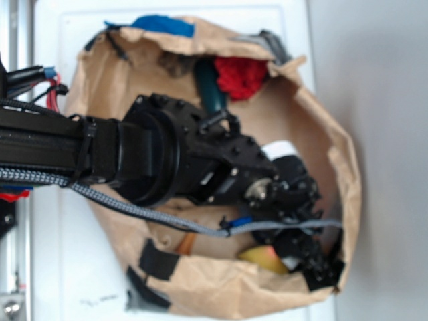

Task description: Grab the green sponge.

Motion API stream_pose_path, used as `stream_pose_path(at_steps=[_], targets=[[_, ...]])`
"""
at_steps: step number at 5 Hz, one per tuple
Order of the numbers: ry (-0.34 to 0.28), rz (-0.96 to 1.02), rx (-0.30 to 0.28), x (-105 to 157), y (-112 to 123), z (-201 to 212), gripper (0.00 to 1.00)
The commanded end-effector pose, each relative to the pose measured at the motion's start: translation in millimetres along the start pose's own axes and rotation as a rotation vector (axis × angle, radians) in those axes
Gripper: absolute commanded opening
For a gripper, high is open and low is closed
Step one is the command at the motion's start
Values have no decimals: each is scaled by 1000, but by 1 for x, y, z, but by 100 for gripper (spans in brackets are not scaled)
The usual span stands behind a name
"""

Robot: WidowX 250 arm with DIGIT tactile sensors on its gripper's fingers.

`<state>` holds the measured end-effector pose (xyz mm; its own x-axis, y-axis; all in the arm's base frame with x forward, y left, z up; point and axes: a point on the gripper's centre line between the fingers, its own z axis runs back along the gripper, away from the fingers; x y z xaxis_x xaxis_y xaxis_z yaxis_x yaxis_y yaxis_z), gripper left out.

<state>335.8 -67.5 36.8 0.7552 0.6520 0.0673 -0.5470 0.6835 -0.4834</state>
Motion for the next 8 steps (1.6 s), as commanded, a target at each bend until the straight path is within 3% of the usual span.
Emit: stream_pose_path(at_steps=[1,2,3,6,8], targets=[[-45,38,-11,22,4,13,0],[-2,17,-48,22,5,19,0],[-4,-28,-69,10,2,24,100],[11,-78,-112,-4,-2,40,100],[18,-79,-112,-4,-4,38,100]])
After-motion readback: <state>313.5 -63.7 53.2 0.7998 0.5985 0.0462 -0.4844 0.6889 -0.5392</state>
